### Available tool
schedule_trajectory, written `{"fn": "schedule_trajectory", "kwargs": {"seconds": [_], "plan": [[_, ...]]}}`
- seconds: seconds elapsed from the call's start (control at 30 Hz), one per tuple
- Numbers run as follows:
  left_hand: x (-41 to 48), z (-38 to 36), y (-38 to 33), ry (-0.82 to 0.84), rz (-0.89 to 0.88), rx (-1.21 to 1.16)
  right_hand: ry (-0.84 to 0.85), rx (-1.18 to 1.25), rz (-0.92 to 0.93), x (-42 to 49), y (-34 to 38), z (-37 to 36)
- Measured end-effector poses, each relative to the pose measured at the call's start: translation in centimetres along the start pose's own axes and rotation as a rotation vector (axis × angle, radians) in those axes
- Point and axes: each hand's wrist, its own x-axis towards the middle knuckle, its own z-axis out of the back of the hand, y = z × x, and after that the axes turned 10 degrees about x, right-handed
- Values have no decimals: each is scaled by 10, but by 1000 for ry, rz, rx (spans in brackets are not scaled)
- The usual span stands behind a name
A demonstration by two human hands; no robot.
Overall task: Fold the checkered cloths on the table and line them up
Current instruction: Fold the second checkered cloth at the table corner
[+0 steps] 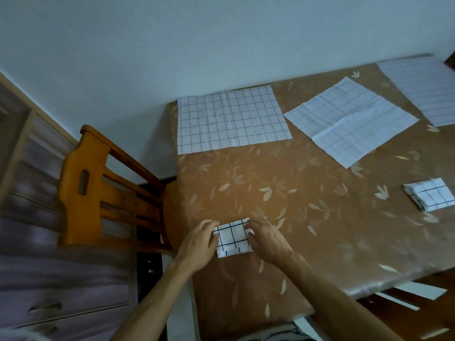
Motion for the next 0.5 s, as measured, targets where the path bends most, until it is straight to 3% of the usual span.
{"fn": "schedule_trajectory", "kwargs": {"seconds": [0.17, 0.5], "plan": [[-3, 24, -2, -21, 51, -36, -44, 74, -45, 0, 25, 22], [0, 61, -1, -99, 132, -90, 34, 127, -16, 22, 66, 58]]}}
